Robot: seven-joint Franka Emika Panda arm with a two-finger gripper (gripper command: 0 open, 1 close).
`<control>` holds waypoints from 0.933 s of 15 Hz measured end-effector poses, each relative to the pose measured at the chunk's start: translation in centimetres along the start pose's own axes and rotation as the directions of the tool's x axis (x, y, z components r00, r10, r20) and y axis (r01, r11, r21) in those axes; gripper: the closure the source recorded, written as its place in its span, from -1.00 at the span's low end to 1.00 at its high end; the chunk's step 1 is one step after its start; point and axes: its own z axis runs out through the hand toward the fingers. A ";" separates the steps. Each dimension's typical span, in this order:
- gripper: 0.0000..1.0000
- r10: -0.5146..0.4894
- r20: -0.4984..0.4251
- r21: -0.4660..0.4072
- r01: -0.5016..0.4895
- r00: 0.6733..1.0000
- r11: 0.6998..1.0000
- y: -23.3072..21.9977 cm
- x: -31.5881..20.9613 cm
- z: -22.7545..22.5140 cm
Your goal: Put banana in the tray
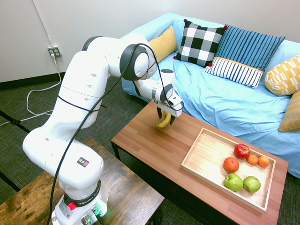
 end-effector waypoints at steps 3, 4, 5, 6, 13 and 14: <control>1.00 0.008 0.011 -0.007 -0.008 1.000 1.000 -0.6 0.4 0.8; 1.00 0.011 0.014 -0.009 -0.011 1.000 1.000 -0.8 0.6 1.0; 1.00 0.015 0.015 -0.009 -0.015 1.000 1.000 -1.0 0.8 1.1; 1.00 0.020 0.019 -0.009 -0.020 1.000 1.000 -1.1 0.9 1.2; 1.00 0.022 0.027 -0.010 -0.021 0.999 1.000 -1.1 1.3 1.3; 1.00 0.020 0.030 -0.009 -0.020 0.999 1.000 -1.1 1.3 1.3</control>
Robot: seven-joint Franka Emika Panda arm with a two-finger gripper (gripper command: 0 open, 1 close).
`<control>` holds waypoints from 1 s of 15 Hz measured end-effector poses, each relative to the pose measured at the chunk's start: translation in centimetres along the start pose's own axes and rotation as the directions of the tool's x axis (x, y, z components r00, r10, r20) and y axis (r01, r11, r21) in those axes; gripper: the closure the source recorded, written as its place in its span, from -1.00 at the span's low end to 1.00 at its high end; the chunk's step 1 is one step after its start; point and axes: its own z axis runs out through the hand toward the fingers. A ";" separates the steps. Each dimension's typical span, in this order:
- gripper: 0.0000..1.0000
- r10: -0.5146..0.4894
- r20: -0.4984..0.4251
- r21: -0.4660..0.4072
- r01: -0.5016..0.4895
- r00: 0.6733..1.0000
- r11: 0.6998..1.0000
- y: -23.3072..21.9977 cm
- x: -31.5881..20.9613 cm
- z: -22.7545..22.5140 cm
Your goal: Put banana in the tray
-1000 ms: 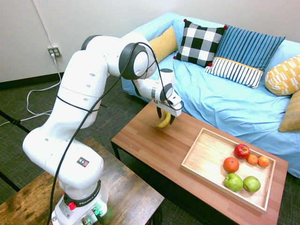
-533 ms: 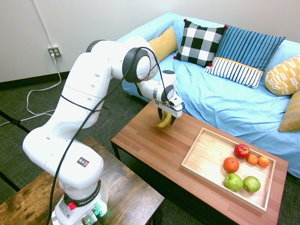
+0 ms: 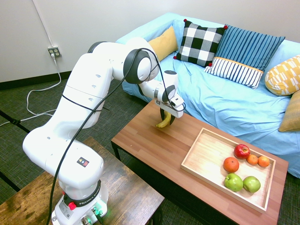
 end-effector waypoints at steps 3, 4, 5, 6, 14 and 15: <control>1.00 -0.003 0.007 0.004 0.003 1.000 1.000 0.0 0.0 0.0; 1.00 -0.005 0.010 0.006 0.005 1.000 1.000 0.0 0.0 0.0; 1.00 -0.008 0.011 0.007 0.008 1.000 1.000 0.0 0.1 -0.1; 1.00 -0.011 0.017 0.010 0.011 1.000 1.000 0.0 0.1 -0.2; 1.00 -0.013 0.019 0.063 0.012 1.000 0.998 1.1 0.5 -8.5; 1.00 -0.005 0.011 0.072 0.004 1.000 0.997 2.2 1.1 -10.8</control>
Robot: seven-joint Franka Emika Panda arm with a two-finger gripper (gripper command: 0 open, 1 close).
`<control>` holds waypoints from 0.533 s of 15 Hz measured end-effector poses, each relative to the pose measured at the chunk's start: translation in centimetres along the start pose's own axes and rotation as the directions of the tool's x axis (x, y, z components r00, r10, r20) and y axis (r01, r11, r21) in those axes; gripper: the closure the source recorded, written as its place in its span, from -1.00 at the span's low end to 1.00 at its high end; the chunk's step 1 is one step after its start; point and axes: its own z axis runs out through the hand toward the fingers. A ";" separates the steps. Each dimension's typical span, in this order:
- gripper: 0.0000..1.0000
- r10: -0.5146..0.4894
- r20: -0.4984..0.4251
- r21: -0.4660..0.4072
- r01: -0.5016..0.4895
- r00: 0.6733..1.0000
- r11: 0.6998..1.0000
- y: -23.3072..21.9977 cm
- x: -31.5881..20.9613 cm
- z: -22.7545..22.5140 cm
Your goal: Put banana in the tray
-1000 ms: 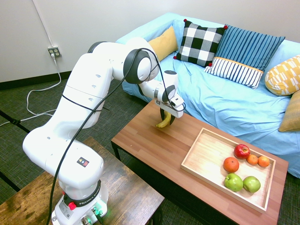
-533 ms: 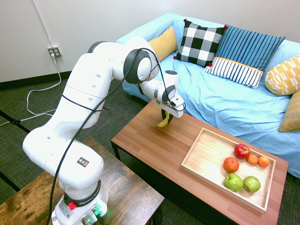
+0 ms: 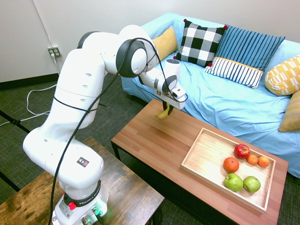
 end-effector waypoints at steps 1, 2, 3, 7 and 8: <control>1.00 0.012 -0.013 0.007 -0.012 1.000 1.000 1.4 0.9 -2.3; 1.00 0.030 -0.027 0.011 -0.030 0.999 0.999 3.3 2.1 -4.4; 1.00 0.050 -0.038 0.014 -0.050 0.998 0.999 5.3 3.5 -6.2; 1.00 0.133 -0.051 0.018 -0.133 0.990 0.991 13.7 10.0 -8.6; 1.00 0.149 -0.048 0.011 -0.149 0.988 0.989 15.8 11.5 -8.3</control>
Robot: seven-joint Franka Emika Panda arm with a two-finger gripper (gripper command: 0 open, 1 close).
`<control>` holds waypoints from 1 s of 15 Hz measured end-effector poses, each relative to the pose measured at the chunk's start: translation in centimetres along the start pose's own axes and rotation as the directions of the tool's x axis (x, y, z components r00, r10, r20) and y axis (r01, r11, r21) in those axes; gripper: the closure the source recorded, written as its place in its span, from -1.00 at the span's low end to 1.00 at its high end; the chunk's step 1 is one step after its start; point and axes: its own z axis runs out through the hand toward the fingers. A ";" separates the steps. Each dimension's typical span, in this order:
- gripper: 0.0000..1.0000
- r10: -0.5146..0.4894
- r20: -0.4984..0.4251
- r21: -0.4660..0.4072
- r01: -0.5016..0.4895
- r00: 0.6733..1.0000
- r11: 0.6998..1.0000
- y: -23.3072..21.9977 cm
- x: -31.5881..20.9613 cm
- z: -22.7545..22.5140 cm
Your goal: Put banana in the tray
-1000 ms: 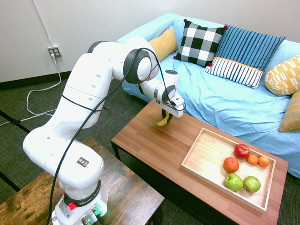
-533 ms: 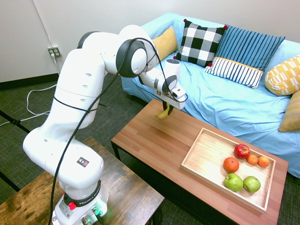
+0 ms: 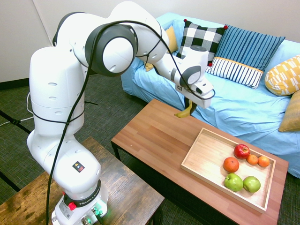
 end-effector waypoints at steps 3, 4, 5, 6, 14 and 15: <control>1.00 0.038 0.029 -0.018 -0.038 0.999 0.999 5.4 4.6 2.2; 1.00 0.048 0.040 -0.024 -0.047 0.998 0.999 7.1 5.9 3.5; 1.00 0.056 0.051 -0.033 -0.055 0.997 0.998 8.6 6.9 5.0; 1.00 0.064 0.062 -0.040 -0.062 0.996 0.997 9.9 7.7 6.7; 1.00 0.074 0.132 -0.068 -0.065 0.988 0.996 10.6 10.9 16.5; 1.00 0.073 0.137 -0.072 -0.064 0.988 0.995 10.3 11.1 17.2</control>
